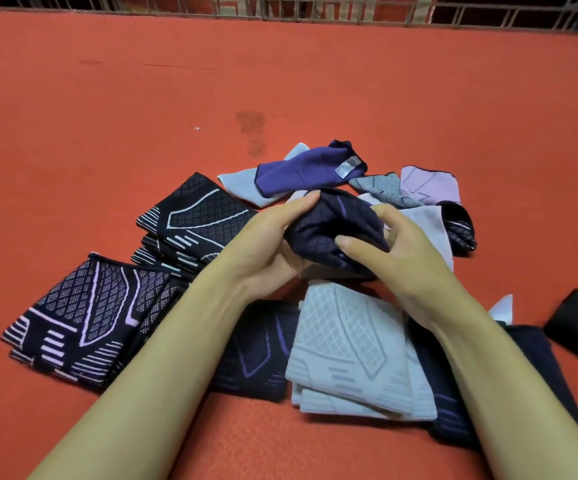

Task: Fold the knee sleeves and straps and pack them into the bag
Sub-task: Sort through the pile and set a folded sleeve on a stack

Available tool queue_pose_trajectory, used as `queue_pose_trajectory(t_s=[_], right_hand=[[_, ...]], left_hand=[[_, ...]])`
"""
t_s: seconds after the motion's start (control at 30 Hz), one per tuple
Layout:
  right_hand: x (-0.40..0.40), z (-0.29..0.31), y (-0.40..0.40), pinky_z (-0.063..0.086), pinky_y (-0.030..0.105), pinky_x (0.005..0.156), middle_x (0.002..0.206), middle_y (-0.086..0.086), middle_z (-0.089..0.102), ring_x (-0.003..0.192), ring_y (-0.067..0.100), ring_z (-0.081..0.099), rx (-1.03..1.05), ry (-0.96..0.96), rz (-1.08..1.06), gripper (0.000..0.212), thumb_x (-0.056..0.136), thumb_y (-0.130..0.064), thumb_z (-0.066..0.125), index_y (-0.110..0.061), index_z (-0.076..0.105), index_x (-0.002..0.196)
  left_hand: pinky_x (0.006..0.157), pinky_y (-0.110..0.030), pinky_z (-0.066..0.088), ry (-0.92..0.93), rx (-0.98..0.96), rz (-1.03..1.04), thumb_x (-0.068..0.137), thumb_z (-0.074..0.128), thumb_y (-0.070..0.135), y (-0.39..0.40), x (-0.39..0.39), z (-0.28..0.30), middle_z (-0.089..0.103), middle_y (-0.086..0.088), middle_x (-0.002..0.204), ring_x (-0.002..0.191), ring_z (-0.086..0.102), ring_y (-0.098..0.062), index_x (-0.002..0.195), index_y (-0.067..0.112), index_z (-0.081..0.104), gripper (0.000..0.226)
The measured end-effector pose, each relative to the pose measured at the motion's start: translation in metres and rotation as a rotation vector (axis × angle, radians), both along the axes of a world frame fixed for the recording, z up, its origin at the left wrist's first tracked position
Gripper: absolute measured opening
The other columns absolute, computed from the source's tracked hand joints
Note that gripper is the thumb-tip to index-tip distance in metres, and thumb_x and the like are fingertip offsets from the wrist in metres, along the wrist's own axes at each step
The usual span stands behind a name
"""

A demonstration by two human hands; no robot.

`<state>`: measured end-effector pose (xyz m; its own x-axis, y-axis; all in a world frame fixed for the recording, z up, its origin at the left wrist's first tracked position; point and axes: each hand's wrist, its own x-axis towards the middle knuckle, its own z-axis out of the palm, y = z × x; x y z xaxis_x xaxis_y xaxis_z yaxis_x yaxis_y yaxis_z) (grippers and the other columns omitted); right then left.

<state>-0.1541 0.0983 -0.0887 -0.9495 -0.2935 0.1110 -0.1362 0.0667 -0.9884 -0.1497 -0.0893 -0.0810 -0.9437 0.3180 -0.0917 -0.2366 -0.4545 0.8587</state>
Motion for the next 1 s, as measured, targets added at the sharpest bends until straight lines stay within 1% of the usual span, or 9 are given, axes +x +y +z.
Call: queue_pose_trajectory(t_s=[0.13,0.27,0.33,0.4,0.53,0.63,0.73,0.83,1.0], right_hand=[[-0.009,-0.004,0.010,0.053,0.026,0.066,0.073,-0.002,0.072,0.073,0.018,0.067,0.210,0.116,-0.387,0.031,0.087,0.001,0.056,-0.026,0.064,0.101],[-0.004,0.000,0.016,0.060,0.034,0.083,0.103,0.002,0.079,0.100,0.023,0.073,-0.050,0.043,-0.169,0.053,0.088,0.017,0.041,-0.020,0.073,0.112],[0.004,0.007,0.013,0.060,0.029,0.081,0.106,0.010,0.077,0.101,0.023,0.072,-0.308,-0.106,-0.006,0.047,0.090,0.018,0.044,-0.011,0.072,0.115],[0.013,0.012,0.011,0.061,0.031,0.087,0.111,0.013,0.075,0.102,0.023,0.072,-0.472,-0.235,0.147,0.036,0.088,0.004,0.054,-0.008,0.076,0.113],[0.021,0.018,0.012,0.049,0.046,0.111,0.140,0.021,0.062,0.130,0.035,0.061,-0.419,-0.289,0.430,0.043,0.100,-0.016,0.054,-0.003,0.060,0.140],[0.007,0.008,0.011,0.056,0.038,0.088,0.103,0.004,0.077,0.096,0.016,0.070,0.131,0.059,0.066,0.028,0.085,-0.024,0.071,-0.018,0.073,0.112],[-0.004,-0.002,0.011,0.037,0.030,0.054,0.060,-0.006,0.056,0.059,0.018,0.047,0.332,0.163,-0.347,0.018,0.079,-0.004,0.061,-0.020,0.062,0.089],[-0.007,-0.005,0.015,0.056,0.042,0.066,0.070,-0.006,0.072,0.068,0.022,0.066,0.153,0.066,-0.342,0.032,0.080,0.000,0.055,-0.027,0.066,0.094],[0.001,0.004,0.014,0.059,0.040,0.094,0.118,0.020,0.074,0.113,0.035,0.070,-0.258,-0.188,-0.035,0.042,0.096,0.015,0.044,-0.002,0.067,0.126]], left_hand=[[0.114,-0.047,0.047,0.254,-0.228,-0.144,0.104,0.055,0.007,0.006,0.017,0.002,0.066,-0.020,0.135,0.129,0.062,-0.034,0.136,-0.006,0.060,0.035],[0.074,-0.029,0.051,0.414,-0.690,0.247,0.080,0.065,0.012,0.008,0.011,-0.002,0.067,0.007,0.079,0.077,0.061,-0.009,0.088,0.022,0.073,0.015],[0.080,-0.039,0.057,0.342,-0.662,0.379,0.074,0.057,0.019,0.004,0.003,-0.006,0.059,0.003,0.073,0.077,0.058,-0.017,0.075,0.025,0.065,0.010],[0.076,-0.048,0.058,0.302,-0.613,0.376,0.074,0.056,0.020,0.006,-0.002,-0.009,0.055,0.001,0.075,0.078,0.056,-0.022,0.077,0.027,0.058,0.008],[0.052,-0.026,0.041,0.228,-0.441,0.308,0.074,0.045,0.000,0.007,0.002,0.001,0.059,-0.001,0.071,0.064,0.053,-0.017,0.085,0.016,0.067,0.029],[0.057,-0.025,0.048,0.198,-0.299,0.150,0.066,0.042,-0.006,0.004,0.008,0.008,0.061,-0.005,0.074,0.066,0.057,-0.016,0.092,0.007,0.063,0.036],[0.065,-0.024,0.046,0.253,-0.187,-0.137,0.069,0.053,-0.001,0.006,0.015,0.006,0.059,-0.011,0.080,0.069,0.060,-0.021,0.100,0.011,0.059,0.035],[0.075,-0.041,0.033,0.369,-0.252,-0.235,0.079,0.067,0.007,0.002,0.014,0.002,0.052,-0.019,0.099,0.088,0.046,-0.033,0.111,0.016,0.054,0.035],[0.069,-0.028,0.050,0.403,-0.695,0.295,0.089,0.082,0.026,0.007,0.005,-0.006,0.068,0.012,0.072,0.068,0.063,-0.008,0.108,0.020,0.060,0.030]])
